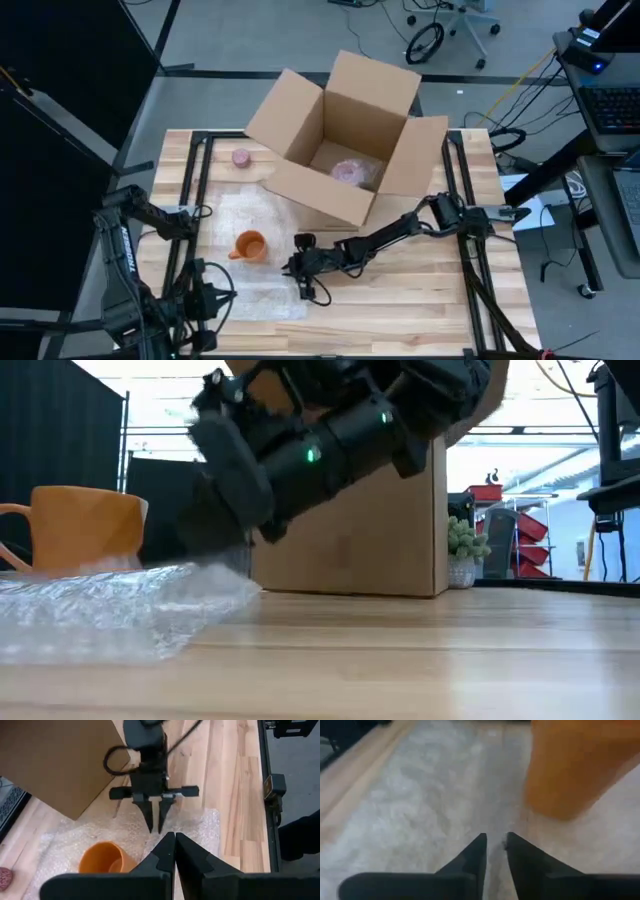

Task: Wrap mug
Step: Wrap the yellow mug in the bubble wrap

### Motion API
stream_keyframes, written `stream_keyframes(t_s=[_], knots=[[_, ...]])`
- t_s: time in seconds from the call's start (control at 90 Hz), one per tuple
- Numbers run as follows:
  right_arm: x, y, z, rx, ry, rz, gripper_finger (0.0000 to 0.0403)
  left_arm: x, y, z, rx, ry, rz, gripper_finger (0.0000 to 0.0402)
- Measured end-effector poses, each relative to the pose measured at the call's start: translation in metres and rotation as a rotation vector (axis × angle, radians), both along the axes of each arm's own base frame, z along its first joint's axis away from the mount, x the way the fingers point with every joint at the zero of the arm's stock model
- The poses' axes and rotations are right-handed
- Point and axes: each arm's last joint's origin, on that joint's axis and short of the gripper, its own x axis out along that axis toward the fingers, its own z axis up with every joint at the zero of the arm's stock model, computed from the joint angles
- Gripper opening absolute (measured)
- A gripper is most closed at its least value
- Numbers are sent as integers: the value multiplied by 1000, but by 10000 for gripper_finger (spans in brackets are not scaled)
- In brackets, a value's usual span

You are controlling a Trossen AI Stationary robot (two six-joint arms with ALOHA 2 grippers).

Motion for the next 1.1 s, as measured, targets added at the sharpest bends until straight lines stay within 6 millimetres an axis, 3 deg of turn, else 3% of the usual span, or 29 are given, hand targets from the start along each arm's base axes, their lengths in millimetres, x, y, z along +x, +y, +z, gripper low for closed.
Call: stream_keyframes(t_s=[0.133,0.289,0.478,0.833,1.1], knots=[[-3,-1,30,-27,-66,20,6,0,0,0,0,0,0,0],[-8,-4,59,-76,-127,-5,3,0,0,0,0,0,0,0],[-10,-28,85,-188,-187,-165,1,0,0,0,0,0,0,0],[-3,-98,87,-289,-159,-339,1,0,0,0,0,0,0,0],[-3,-107,86,-368,-134,-323,0,13,4,-1,-40,15,41,0]])
